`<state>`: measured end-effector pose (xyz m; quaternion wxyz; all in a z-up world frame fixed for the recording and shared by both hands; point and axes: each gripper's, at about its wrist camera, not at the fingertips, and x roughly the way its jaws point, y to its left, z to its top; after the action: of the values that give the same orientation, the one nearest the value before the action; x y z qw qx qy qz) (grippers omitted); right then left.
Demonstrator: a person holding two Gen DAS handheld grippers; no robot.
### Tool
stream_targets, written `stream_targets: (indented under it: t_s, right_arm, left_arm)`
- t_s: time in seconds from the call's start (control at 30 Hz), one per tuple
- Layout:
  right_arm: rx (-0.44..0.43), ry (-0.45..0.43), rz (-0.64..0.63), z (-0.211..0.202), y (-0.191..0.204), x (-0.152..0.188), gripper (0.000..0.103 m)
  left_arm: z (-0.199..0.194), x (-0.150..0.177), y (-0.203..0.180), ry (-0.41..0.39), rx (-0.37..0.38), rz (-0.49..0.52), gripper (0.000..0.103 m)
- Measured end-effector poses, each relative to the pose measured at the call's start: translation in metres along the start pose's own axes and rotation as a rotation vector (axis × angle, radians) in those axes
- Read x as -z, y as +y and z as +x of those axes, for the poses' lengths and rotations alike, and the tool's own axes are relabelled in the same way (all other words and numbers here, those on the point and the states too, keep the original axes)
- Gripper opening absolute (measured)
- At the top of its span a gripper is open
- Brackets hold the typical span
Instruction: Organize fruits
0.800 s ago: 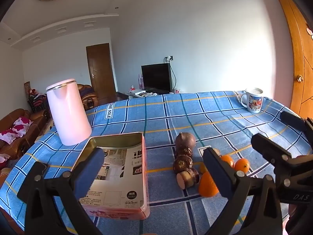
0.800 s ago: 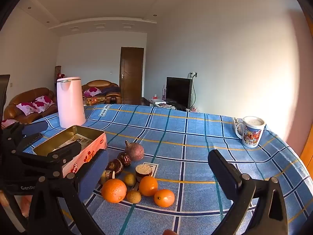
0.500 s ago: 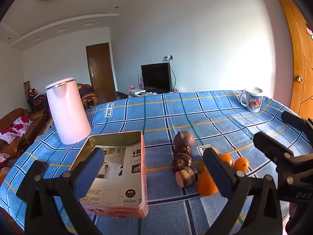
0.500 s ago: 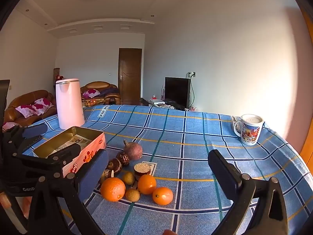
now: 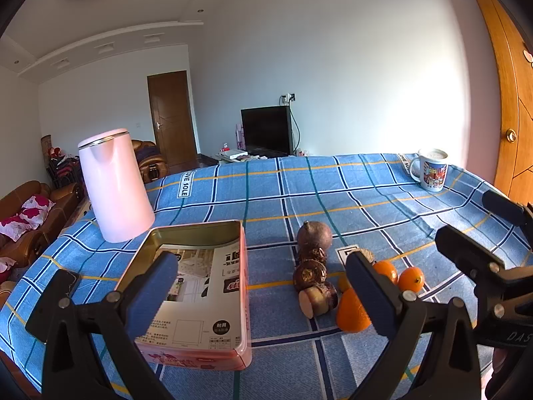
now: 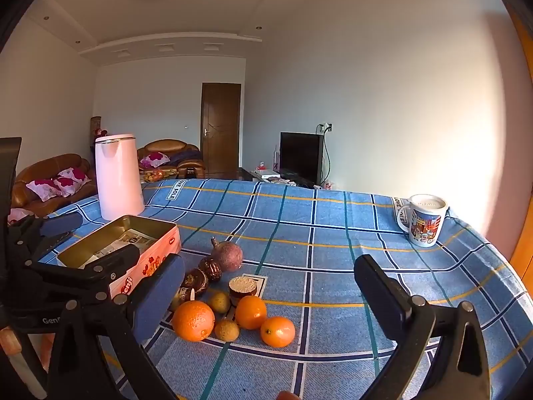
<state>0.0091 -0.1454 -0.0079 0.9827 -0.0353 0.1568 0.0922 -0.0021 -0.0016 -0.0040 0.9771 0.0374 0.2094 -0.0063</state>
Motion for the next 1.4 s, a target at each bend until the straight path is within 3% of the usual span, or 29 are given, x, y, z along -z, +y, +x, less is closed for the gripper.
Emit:
stream_targets:
  t_s: [1.4]
  right_arm:
    - [-0.015, 0.023, -0.003, 0.0019, 0.0059, 0.0055, 0.102]
  left_arm:
    - [0.0016, 0.0053, -0.0001, 0.005, 0.002, -0.016, 0.103]
